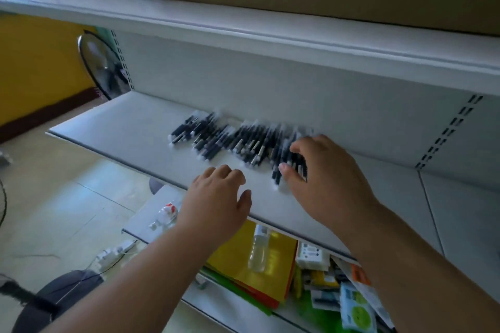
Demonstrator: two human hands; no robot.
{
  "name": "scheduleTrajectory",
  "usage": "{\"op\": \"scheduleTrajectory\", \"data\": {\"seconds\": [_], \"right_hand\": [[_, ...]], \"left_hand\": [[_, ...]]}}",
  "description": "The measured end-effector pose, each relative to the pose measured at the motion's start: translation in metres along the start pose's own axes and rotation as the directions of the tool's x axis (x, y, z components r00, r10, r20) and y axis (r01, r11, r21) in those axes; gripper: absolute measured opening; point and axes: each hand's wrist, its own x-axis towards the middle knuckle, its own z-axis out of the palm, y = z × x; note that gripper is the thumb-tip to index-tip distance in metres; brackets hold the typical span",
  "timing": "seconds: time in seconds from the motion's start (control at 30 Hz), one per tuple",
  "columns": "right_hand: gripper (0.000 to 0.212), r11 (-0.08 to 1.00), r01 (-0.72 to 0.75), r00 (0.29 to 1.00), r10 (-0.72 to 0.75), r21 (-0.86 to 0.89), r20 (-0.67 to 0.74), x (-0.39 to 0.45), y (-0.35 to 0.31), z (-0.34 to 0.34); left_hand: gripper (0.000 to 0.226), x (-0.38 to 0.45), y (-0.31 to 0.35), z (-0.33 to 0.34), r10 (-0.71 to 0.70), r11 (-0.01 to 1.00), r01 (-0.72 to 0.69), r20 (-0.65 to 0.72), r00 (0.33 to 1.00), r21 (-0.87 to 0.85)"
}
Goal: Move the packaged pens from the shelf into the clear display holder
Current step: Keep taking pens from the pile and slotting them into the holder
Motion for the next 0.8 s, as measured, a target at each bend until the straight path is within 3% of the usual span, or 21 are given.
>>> {"op": "scheduleTrajectory", "data": {"seconds": [0.23, 0.43, 0.63, 0.8], "right_hand": [[0.033, 1.000, 0.006, 1.000, -0.005, -0.029, 0.011, 0.046, -0.030, 0.027], [0.029, 0.998, -0.066, 0.993, 0.064, -0.010, -0.103, 0.084, -0.074, 0.064], [0.031, 0.987, -0.163, 0.977, 0.160, -0.008, -0.144, 0.116, -0.120, 0.096], [0.030, 0.978, -0.204, 0.969, 0.198, -0.029, -0.148, 0.131, -0.144, 0.105]], "left_hand": [[0.029, 0.040, -0.050, 0.004, -0.001, 0.996, -0.002, -0.032, 0.999, -0.092], [0.016, 0.093, -0.122, 0.003, 0.064, 0.988, -0.067, -0.029, 0.998, -0.139], [0.034, 0.130, -0.196, -0.003, 0.042, 0.986, -0.043, -0.009, 0.999, -0.158], [0.055, 0.162, -0.229, 0.001, -0.046, 0.999, 0.049, 0.141, 0.989, -0.015]]}}
